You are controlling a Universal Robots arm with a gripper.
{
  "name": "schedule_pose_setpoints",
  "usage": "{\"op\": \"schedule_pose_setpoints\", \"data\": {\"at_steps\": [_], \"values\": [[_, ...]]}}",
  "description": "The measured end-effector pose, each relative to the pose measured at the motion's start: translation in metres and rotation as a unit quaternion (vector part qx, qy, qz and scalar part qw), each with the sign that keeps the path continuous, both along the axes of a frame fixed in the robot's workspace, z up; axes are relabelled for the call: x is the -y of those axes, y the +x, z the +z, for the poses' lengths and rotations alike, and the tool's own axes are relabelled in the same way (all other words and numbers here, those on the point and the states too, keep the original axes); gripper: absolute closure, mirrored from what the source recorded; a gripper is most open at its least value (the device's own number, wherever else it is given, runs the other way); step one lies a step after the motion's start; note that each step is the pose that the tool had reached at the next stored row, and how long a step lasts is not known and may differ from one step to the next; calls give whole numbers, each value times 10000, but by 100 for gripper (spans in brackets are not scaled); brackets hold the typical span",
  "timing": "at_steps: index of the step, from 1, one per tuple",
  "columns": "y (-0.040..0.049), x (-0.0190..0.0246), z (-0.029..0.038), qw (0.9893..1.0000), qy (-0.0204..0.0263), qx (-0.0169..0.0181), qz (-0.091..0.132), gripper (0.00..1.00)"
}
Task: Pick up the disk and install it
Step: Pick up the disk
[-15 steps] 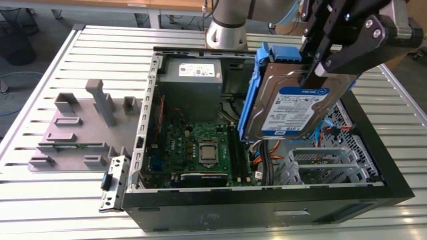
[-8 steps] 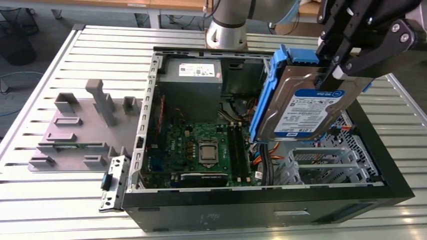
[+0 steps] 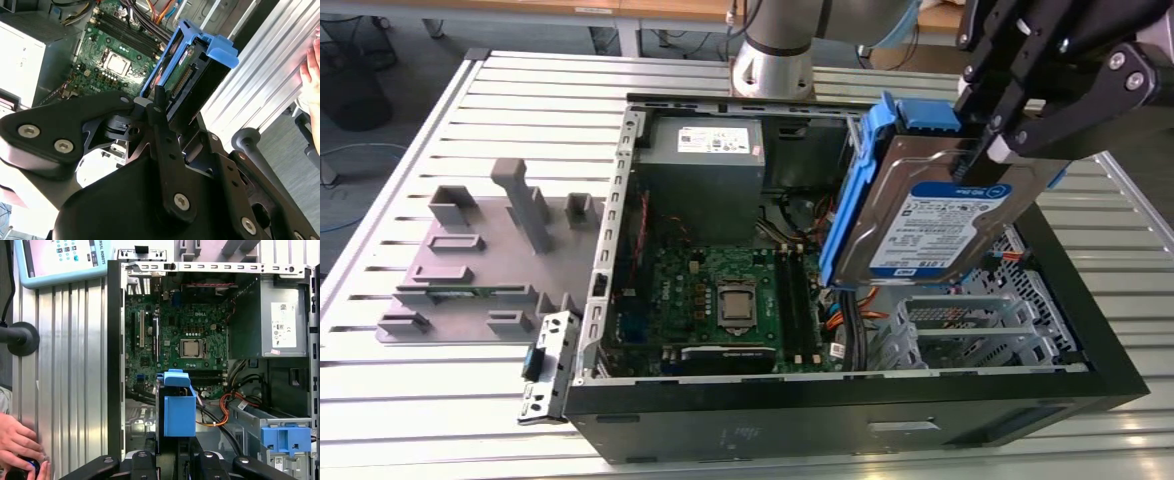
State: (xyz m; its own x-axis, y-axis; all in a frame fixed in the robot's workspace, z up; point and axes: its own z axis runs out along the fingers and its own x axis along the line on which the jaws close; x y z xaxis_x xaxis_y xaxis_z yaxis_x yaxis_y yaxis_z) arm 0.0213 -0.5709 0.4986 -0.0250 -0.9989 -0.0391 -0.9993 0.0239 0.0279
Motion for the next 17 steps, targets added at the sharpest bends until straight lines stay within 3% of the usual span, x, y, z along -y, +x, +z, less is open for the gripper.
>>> {"op": "schedule_pose_setpoints", "data": {"at_steps": [5,17], "values": [[3,67,-4,10000,0,0,0,65],[257,93,-17,10000,0,-3,0,65]]}}
